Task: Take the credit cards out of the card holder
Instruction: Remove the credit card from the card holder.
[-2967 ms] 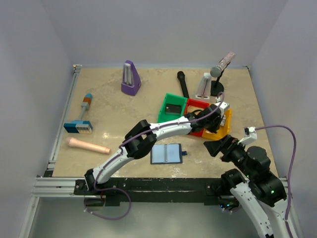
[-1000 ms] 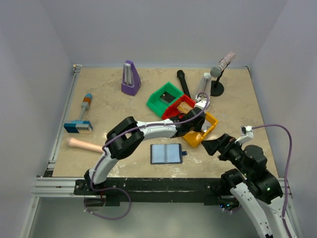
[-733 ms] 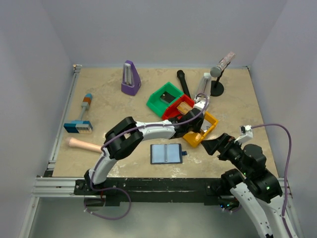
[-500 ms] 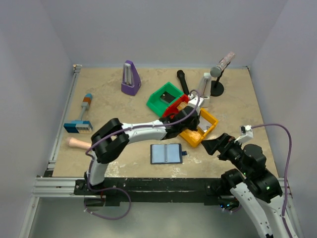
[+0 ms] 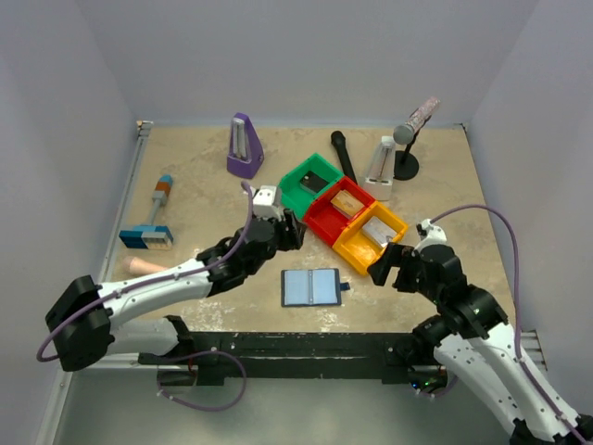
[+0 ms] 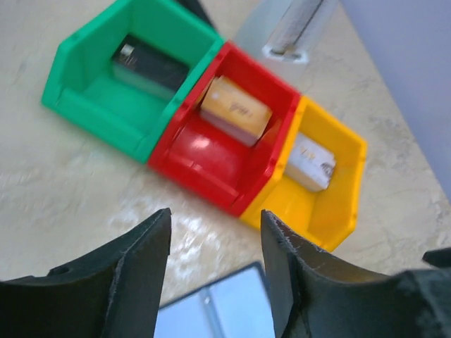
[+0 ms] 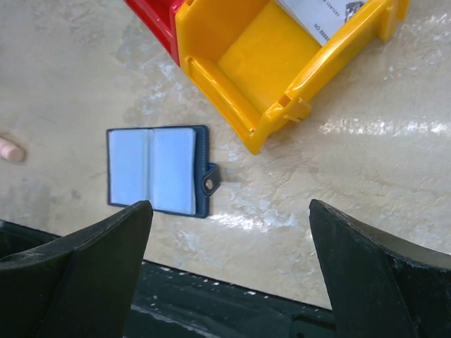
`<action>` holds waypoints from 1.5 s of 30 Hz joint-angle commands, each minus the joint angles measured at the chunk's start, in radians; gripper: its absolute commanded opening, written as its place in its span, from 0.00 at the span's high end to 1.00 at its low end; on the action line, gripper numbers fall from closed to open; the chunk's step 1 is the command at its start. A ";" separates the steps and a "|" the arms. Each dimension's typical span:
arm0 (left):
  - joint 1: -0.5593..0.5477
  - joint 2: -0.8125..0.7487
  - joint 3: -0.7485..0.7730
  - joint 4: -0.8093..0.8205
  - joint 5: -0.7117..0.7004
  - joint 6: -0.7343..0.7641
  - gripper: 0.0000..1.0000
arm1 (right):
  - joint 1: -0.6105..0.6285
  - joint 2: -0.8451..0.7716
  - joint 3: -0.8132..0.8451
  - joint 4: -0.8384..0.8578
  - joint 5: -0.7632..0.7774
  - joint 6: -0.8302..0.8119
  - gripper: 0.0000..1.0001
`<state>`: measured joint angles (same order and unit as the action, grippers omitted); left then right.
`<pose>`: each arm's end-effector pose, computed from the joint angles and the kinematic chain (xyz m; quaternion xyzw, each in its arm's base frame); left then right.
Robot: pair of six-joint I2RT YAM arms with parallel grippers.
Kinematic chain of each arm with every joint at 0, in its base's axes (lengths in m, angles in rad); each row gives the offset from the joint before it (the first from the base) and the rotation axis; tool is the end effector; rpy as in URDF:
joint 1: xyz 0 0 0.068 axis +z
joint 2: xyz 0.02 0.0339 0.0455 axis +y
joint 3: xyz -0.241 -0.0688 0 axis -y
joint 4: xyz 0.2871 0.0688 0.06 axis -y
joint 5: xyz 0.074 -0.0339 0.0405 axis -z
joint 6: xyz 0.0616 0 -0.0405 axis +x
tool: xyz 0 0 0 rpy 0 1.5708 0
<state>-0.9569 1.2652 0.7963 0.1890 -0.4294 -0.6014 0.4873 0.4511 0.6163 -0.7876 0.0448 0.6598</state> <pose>0.2258 -0.2760 0.2312 0.0119 0.7909 -0.2919 0.5378 0.1661 0.0849 0.2459 0.0868 0.8852 0.2310 0.3943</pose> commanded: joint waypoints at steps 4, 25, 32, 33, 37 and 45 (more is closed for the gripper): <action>-0.006 -0.214 -0.264 -0.094 -0.104 -0.164 0.32 | 0.154 0.075 -0.003 0.110 0.236 -0.146 0.01; -0.006 -0.394 -0.465 -0.180 -0.036 -0.336 0.33 | 0.296 0.406 0.180 0.051 0.181 -0.098 0.06; -0.006 -0.314 -0.444 0.002 0.095 -0.249 0.39 | 0.320 0.431 0.152 0.054 0.175 -0.066 0.13; -0.006 -0.282 -0.403 0.012 0.104 -0.206 0.40 | 0.320 0.419 0.152 0.051 0.181 -0.063 0.14; 0.006 -0.059 -0.101 -0.095 0.130 -0.039 0.55 | 0.320 0.368 0.169 0.010 0.207 -0.062 0.14; 0.075 0.365 0.340 -0.187 0.219 0.049 1.00 | 0.320 0.265 0.158 -0.056 0.221 -0.052 0.14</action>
<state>-0.9096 1.5040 1.0096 0.0349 -0.2634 -0.6434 0.8043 0.7536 0.7677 -0.8108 0.2455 0.5911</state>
